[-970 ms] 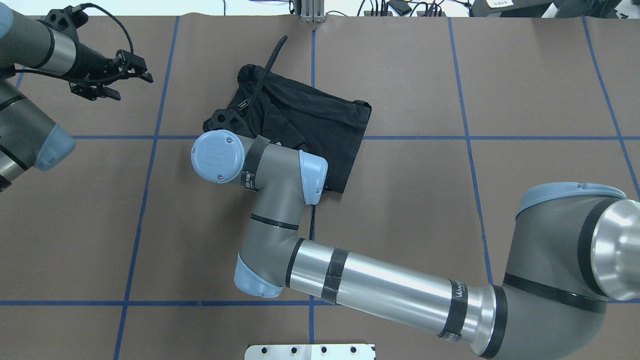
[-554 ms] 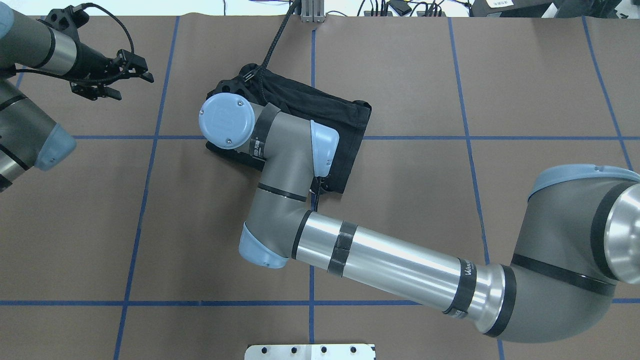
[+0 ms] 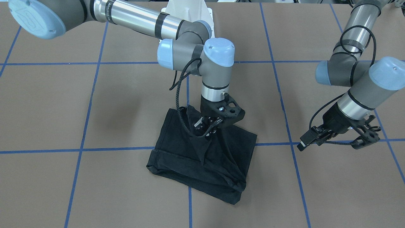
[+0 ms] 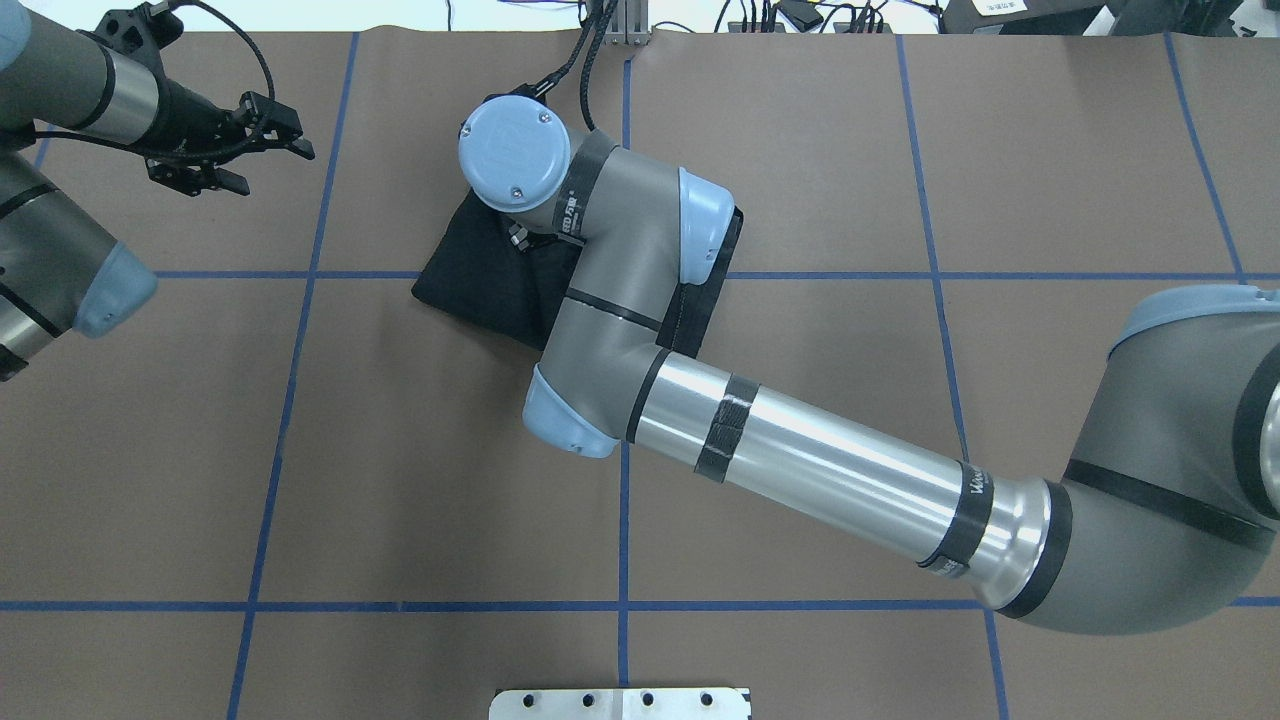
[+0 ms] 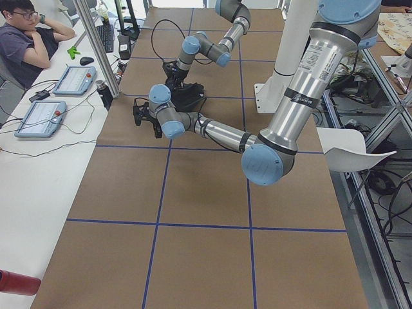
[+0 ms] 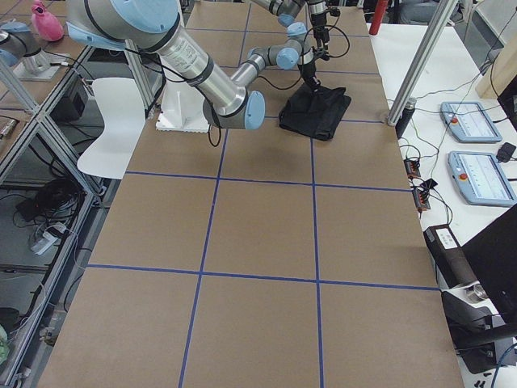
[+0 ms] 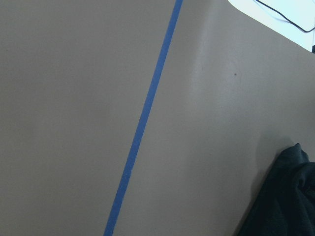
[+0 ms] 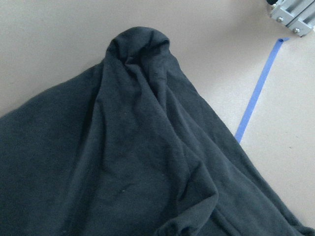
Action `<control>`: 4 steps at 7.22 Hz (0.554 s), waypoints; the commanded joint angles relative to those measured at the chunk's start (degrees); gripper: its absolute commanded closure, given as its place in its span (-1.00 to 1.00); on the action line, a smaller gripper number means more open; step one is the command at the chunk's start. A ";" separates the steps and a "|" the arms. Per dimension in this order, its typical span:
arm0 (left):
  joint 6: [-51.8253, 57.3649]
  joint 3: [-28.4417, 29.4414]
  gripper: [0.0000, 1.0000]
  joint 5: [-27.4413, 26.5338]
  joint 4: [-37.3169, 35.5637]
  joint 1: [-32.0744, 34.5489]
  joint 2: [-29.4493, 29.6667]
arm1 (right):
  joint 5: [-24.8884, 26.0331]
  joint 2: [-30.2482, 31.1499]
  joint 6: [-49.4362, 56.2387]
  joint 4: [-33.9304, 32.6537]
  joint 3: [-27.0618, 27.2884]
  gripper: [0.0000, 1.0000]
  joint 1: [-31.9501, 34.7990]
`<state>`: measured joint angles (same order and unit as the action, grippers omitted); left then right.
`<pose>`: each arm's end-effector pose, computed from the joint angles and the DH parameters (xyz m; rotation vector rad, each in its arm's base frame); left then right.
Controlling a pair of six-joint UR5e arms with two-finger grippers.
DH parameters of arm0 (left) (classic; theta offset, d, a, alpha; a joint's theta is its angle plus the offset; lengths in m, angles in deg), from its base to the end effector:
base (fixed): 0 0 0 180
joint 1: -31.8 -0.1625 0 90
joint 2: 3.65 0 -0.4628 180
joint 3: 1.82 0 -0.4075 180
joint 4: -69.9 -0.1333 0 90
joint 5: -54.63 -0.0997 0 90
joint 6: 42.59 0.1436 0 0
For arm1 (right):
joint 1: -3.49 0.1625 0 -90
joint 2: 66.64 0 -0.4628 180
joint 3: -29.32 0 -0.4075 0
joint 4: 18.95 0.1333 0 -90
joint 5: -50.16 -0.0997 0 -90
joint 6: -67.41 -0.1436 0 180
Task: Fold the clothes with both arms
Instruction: 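Push the folded shirt away from the robot with the right gripper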
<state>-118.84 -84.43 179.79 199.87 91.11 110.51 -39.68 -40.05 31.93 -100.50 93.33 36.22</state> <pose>0.3303 -0.6557 0.4482 0.1190 1.1083 -0.4085 -0.6932 -0.6045 0.1505 0.5574 -0.5810 -0.3586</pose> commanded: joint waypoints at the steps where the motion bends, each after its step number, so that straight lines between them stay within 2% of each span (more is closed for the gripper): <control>1: -0.30 -4.29 -0.99 0.00 -5.75 -0.32 0.19 | -0.95 4.41 4.87 0.60 1.80 1.00 3.63; 2: -0.38 -5.26 -0.99 -0.09 -6.82 -0.41 0.28 | -1.99 6.26 6.89 0.69 1.81 1.00 5.65; 4: -0.38 -5.19 -0.99 -0.09 -6.83 -0.50 0.63 | -3.06 10.39 8.14 6.72 1.29 1.00 7.69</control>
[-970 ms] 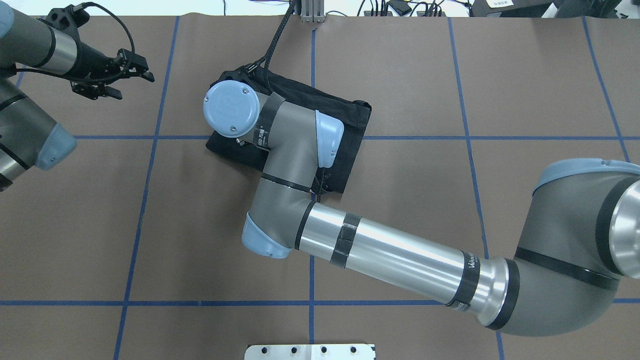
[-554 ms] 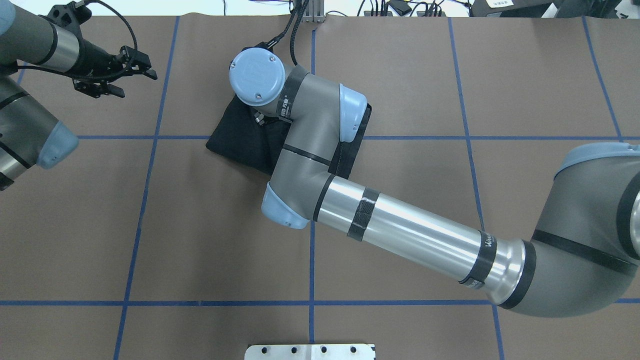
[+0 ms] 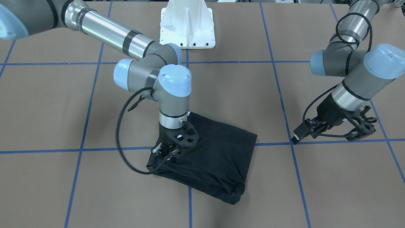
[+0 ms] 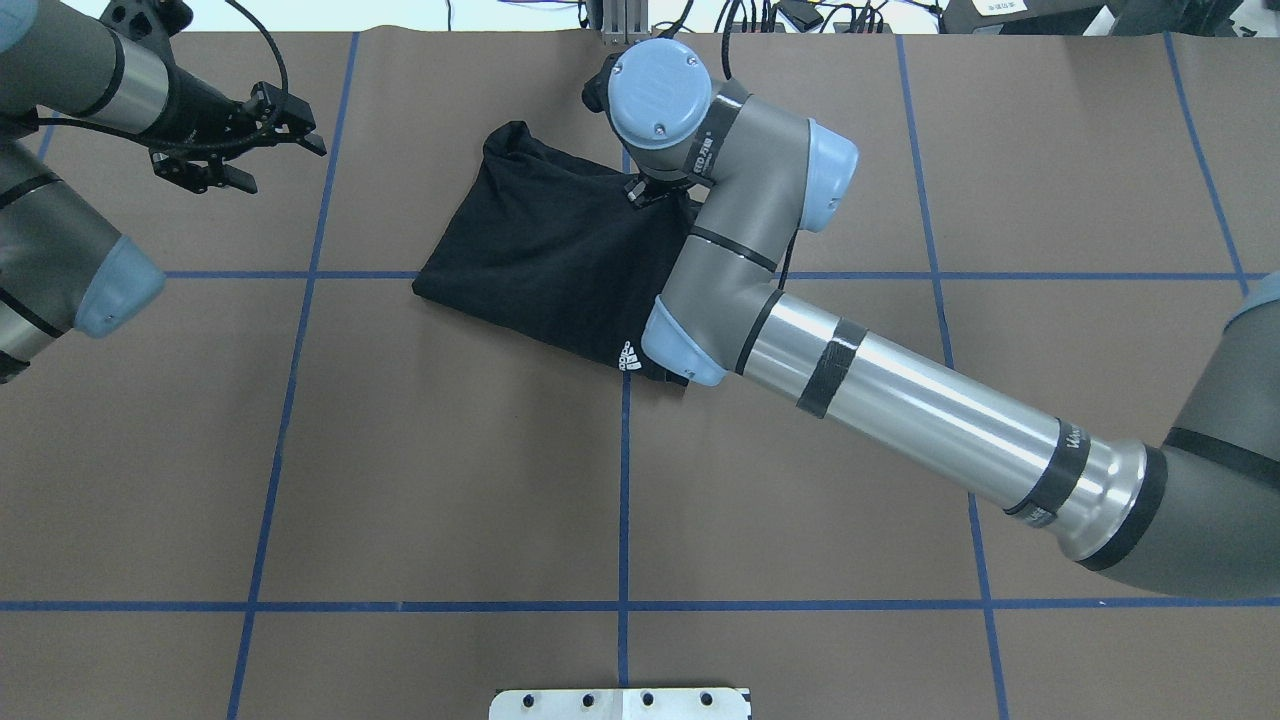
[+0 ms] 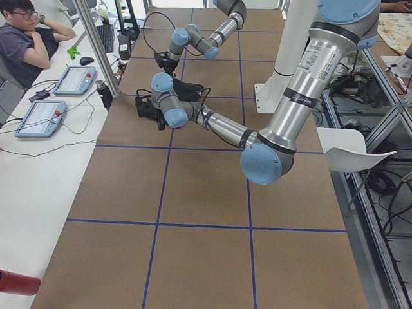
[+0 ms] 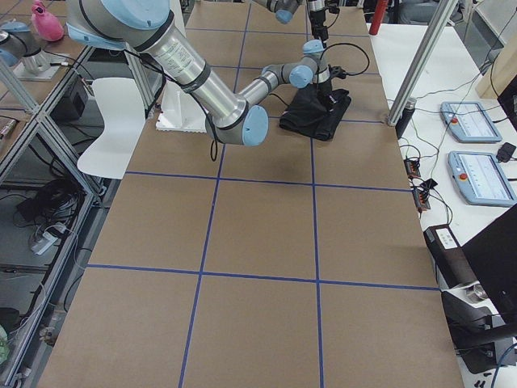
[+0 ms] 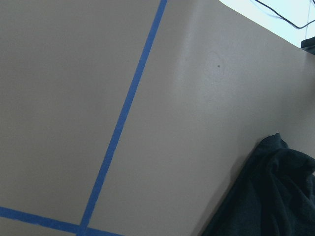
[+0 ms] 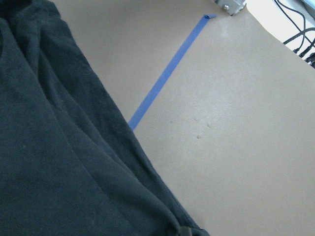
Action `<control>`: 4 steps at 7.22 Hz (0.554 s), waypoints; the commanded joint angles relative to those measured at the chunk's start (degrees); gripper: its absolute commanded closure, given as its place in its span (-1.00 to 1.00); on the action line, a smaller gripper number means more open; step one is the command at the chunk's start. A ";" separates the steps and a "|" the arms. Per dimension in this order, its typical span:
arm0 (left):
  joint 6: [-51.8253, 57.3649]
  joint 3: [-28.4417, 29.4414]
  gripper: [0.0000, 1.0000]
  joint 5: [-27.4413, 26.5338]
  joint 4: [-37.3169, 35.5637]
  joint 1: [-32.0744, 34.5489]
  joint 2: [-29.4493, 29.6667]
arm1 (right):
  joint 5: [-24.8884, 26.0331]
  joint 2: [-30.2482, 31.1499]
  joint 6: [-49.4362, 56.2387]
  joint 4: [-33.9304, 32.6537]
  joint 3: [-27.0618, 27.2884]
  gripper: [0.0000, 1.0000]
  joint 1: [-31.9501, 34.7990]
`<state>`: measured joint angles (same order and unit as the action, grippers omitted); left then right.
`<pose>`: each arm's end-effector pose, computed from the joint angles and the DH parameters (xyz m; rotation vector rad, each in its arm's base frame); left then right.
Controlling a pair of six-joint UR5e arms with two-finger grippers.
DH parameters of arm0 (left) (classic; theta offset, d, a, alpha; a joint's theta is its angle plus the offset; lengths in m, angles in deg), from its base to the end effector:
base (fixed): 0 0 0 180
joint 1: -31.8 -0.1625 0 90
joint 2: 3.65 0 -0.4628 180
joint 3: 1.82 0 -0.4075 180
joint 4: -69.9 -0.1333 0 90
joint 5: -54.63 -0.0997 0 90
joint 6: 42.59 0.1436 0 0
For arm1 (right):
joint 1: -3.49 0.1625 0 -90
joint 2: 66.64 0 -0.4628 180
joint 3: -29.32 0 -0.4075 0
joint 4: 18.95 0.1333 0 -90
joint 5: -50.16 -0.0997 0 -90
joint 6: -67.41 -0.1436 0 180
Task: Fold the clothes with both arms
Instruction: 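Push the folded shirt away from the robot with the right gripper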
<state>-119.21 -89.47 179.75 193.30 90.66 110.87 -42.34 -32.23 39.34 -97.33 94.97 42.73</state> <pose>0.3303 -0.6448 0.4140 0.0983 1.0946 -0.4162 -0.6174 -0.6683 0.2500 0.5552 -0.5105 -0.3935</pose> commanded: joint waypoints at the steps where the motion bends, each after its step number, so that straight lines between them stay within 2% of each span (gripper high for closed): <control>1: -0.02 -0.06 -0.99 -0.05 -0.26 -0.06 0.36 | -0.40 3.38 0.73 3.84 -0.44 1.00 1.28; 2: -0.02 -0.06 -0.99 -0.05 -0.26 -0.06 0.45 | -0.31 3.47 0.56 3.93 -0.53 1.00 1.28; 3: -0.02 -0.06 -0.99 -0.05 -0.26 -0.06 0.45 | -0.40 3.47 0.38 3.94 -0.70 0.81 1.28; 4: 0.07 -0.06 -0.99 -0.05 -0.26 -0.06 0.45 | -0.57 3.47 0.56 3.94 -0.88 0.29 1.89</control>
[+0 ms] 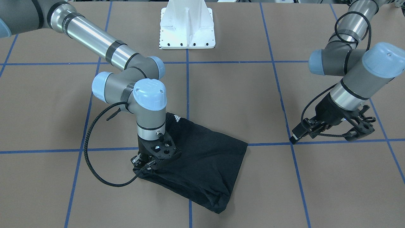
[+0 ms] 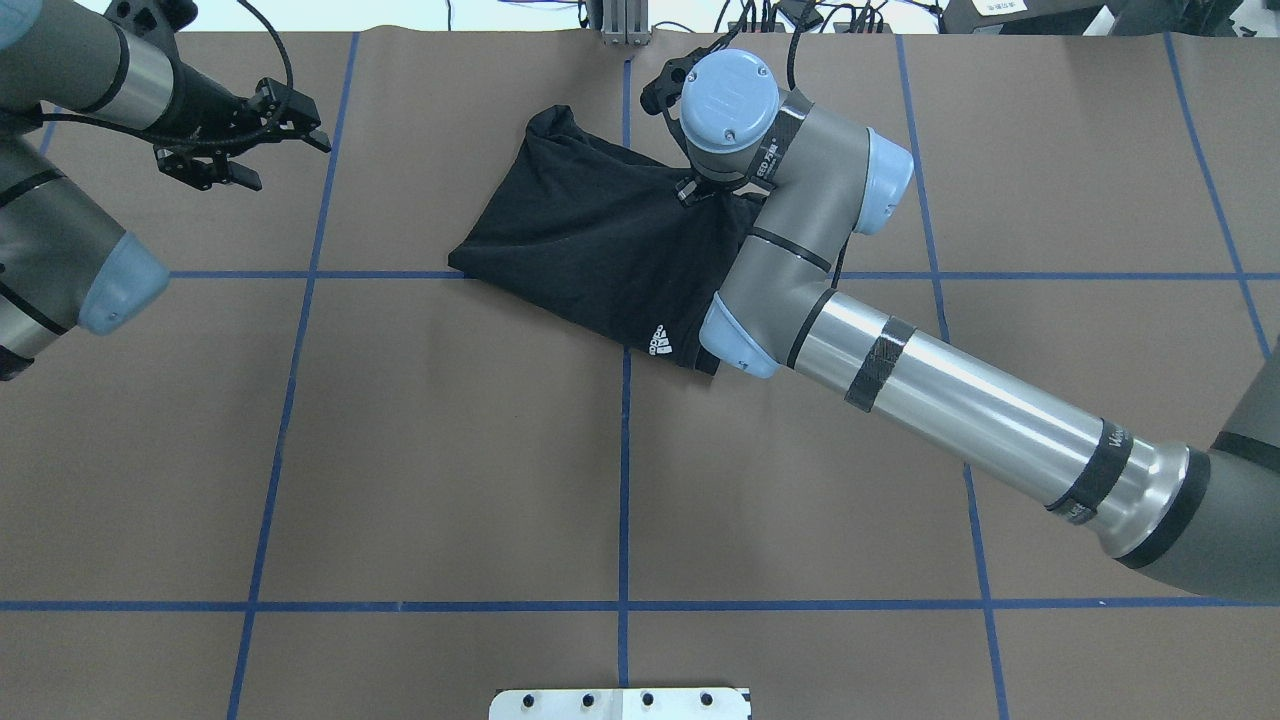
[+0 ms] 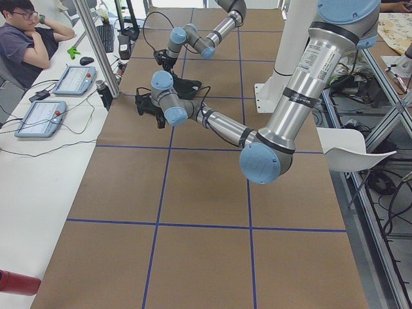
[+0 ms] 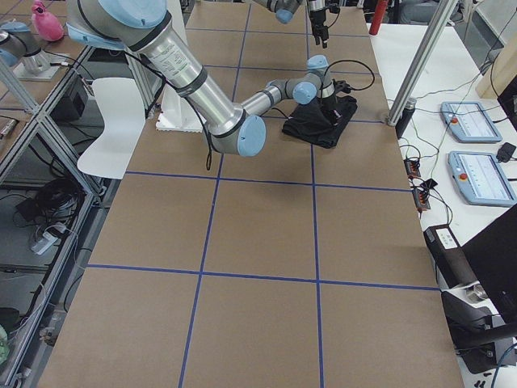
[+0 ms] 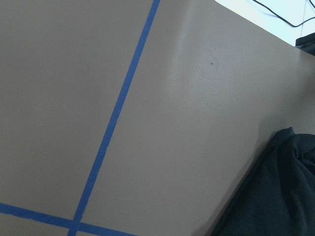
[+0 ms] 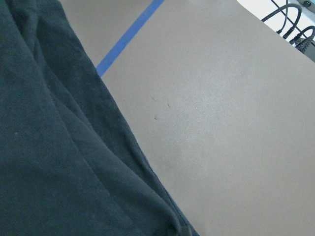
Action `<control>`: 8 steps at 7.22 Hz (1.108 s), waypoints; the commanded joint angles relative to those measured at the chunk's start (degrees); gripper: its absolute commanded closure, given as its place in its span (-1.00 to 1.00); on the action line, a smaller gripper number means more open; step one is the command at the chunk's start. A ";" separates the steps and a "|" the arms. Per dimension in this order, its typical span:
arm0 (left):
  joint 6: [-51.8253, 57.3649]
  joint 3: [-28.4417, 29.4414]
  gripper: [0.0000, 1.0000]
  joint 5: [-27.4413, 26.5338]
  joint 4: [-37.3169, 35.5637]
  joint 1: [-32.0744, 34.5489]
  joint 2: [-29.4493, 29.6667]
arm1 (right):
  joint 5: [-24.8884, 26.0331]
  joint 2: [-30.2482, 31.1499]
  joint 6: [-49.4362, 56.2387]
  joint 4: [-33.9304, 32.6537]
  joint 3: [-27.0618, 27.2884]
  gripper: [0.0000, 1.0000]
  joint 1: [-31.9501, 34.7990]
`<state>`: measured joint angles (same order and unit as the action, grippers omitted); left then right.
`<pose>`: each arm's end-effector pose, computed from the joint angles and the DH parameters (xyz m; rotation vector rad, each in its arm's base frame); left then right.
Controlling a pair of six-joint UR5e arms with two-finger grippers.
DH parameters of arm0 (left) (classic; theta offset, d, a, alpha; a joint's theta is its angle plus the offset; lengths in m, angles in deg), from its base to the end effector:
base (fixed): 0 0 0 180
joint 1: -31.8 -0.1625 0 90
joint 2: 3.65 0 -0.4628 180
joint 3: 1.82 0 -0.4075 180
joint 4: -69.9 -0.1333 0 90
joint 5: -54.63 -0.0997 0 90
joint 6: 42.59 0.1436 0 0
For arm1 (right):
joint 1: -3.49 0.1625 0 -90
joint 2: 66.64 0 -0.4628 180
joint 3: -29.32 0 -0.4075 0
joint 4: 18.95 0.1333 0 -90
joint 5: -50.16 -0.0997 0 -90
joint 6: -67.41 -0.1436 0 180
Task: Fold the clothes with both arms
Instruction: 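Push the folded shirt away from the robot with the right gripper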
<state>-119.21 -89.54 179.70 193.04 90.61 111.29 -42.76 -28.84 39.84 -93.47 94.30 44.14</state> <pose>0.3317 -0.6460 0.4088 0.1011 1.0970 -0.4142 -0.5998 -0.6810 0.2979 0.5562 -0.5043 -0.3812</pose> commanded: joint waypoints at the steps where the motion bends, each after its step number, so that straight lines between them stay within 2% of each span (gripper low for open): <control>1: 0.07 0.01 -0.99 0.00 0.00 0.00 0.03 | -0.50 0.08 0.05 0.08 -0.39 -0.06 0.66; 2: 0.16 0.01 -0.99 0.00 0.00 0.00 0.03 | -0.68 0.08 -0.29 0.17 -0.39 -0.78 0.83; 3: 0.68 -0.08 -0.99 0.00 0.26 0.08 0.03 | -1.47 -0.09 -0.47 0.17 -0.39 -0.99 1.62; 5: 1.56 -1.56 -0.99 0.09 0.52 0.43 -0.49 | -15.11 0.95 0.31 -0.96 0.75 -0.99 8.53; 6: 6.09 -3.75 -0.99 0.09 0.09 0.79 -1.63 | -18.84 5.22 0.75 -2.28 4.41 -0.99 12.22; 8: 15.04 -6.31 -0.99 0.00 0.08 3.49 -5.92 | -27.02 12.00 6.87 -9.28 11.09 -0.99 20.31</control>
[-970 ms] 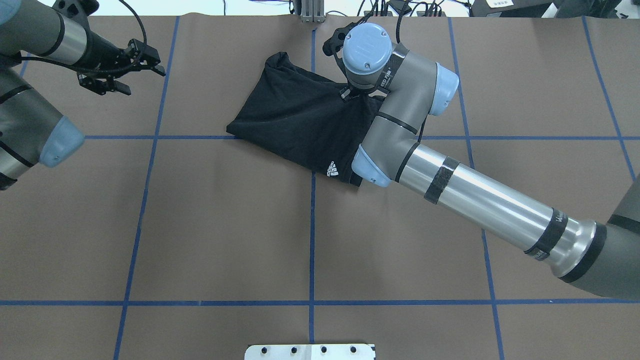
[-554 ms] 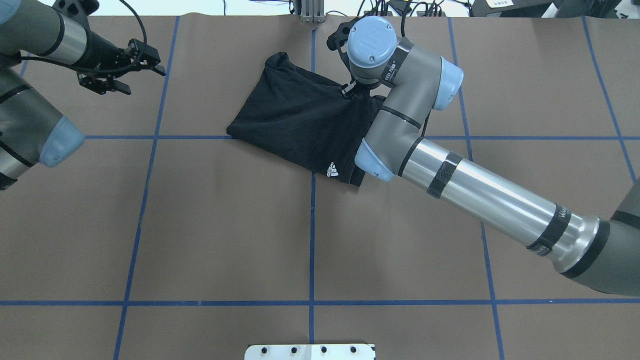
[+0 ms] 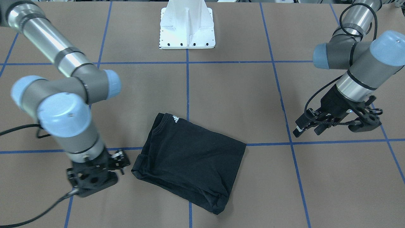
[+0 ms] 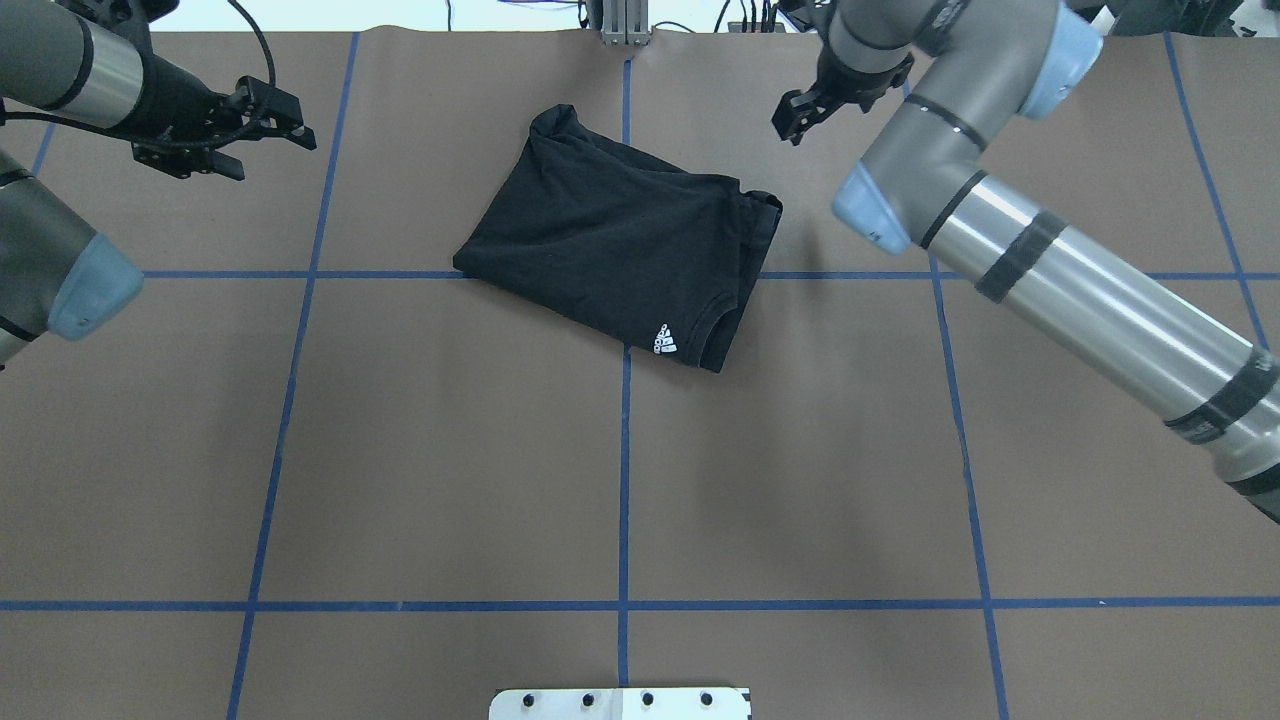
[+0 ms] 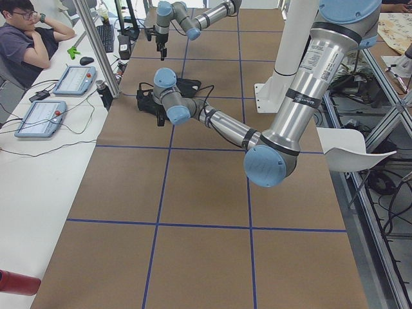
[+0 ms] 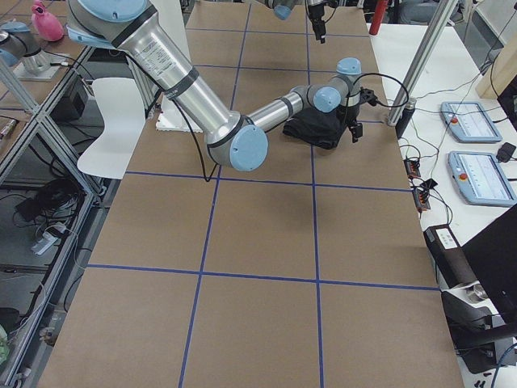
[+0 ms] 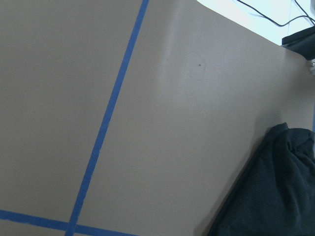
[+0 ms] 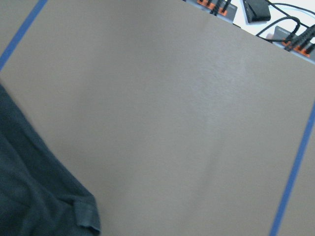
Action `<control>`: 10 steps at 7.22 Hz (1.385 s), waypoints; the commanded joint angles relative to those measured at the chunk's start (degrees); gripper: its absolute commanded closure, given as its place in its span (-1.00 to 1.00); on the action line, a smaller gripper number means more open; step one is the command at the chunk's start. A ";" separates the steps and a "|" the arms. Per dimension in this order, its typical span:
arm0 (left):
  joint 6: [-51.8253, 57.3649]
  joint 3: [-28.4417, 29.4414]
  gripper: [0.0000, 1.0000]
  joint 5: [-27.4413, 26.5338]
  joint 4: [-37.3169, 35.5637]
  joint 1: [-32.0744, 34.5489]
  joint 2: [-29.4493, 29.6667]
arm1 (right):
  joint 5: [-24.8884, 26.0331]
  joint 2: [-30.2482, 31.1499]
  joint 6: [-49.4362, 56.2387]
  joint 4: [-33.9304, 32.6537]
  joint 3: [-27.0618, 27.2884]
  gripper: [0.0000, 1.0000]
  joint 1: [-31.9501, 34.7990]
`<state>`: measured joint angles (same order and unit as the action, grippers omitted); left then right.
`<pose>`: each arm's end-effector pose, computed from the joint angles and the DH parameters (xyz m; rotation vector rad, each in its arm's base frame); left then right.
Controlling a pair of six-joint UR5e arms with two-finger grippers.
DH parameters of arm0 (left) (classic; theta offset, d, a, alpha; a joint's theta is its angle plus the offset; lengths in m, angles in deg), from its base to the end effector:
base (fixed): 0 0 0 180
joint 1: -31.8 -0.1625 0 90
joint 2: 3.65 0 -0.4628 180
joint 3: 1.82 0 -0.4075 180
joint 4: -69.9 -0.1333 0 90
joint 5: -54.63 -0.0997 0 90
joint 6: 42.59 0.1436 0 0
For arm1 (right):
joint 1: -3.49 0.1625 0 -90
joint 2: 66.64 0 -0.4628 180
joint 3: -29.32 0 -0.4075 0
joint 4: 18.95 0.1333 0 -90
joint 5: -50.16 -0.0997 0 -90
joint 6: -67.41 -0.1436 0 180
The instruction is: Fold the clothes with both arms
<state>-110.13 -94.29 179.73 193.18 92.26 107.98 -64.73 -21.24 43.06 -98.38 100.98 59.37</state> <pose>0.2987 -0.6299 0.4057 0.2218 1.0962 -0.2865 -0.4155 -0.7431 0.3562 0.3483 -0.6769 -0.3018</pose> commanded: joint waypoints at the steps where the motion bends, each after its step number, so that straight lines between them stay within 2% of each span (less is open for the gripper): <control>1: 13.42 -3.05 -0.99 -0.03 -0.06 4.04 -5.86 | -5.16 10.62 4.74 -7.19 11.15 -0.99 6.51; 2: 20.02 -3.94 -0.99 0.06 -0.06 6.23 -8.94 | -6.47 15.38 5.79 -7.66 14.69 -0.99 9.30; 3: 23.91 -4.38 -0.99 0.06 -0.06 8.52 -11.06 | -13.10 18.21 9.37 -7.75 14.82 -0.99 13.16; 5: 38.10 -3.43 -0.99 -0.12 -0.14 12.83 -14.93 | -20.17 23.49 11.17 -7.93 15.78 -0.99 19.42; 7: 48.34 -1.66 -0.99 0.32 -0.23 18.00 -17.65 | -20.28 27.88 11.08 -7.32 17.45 -0.99 21.27; 8: 48.73 -1.49 -0.99 2.84 -0.32 20.90 -17.93 | -20.02 28.95 11.16 -6.96 17.45 -0.99 22.50; 10: 52.33 2.36 -0.99 3.66 0.47 24.61 -18.20 | -20.02 30.44 11.25 -6.09 17.28 -0.99 23.66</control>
<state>-59.81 -94.15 182.82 193.30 114.47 89.96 -84.91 7.97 54.16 -105.05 118.34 82.43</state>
